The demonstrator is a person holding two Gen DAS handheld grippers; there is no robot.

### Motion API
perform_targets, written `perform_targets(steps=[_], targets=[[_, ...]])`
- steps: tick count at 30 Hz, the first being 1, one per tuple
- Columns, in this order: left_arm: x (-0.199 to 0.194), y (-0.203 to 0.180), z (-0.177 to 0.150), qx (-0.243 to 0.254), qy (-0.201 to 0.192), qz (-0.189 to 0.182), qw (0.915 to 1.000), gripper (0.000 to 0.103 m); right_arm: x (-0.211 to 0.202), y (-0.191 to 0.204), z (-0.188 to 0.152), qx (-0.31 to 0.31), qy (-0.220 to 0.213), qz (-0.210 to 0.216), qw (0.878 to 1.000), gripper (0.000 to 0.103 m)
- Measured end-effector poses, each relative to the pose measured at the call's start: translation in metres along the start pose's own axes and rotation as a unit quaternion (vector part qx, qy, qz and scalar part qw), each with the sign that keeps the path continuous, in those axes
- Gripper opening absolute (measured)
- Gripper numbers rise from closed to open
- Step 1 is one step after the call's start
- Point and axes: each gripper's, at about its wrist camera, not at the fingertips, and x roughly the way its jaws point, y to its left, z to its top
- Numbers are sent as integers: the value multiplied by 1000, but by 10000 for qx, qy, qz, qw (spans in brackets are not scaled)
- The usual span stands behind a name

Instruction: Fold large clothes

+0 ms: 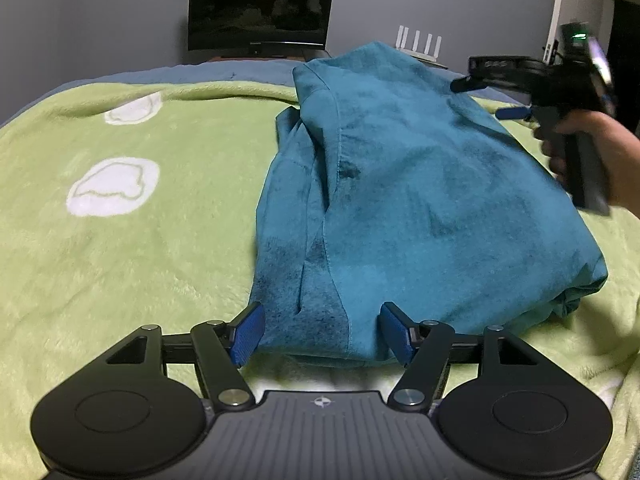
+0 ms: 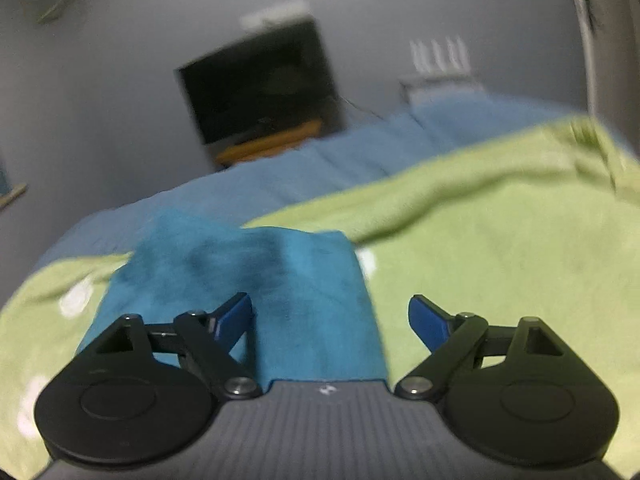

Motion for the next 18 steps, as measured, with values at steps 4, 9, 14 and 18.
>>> perform_targets(steps=[4,9,14,18], targets=[[2,-1,-1,41,-38,20,10000,69,-51,33,-30,-947,-136,282,9950,87],[0,1,-4,0,0,194,9998,79,-84,55,-87,-1876,497,133,9809,87],[-10,14,-7,-411,-28,183,9990,82,-138,28,-99,-766,530,59,9956,87],[-28,8,-8,-497,-22,222,9985,83,-193,32,-111,-732,532,5,9959,88]])
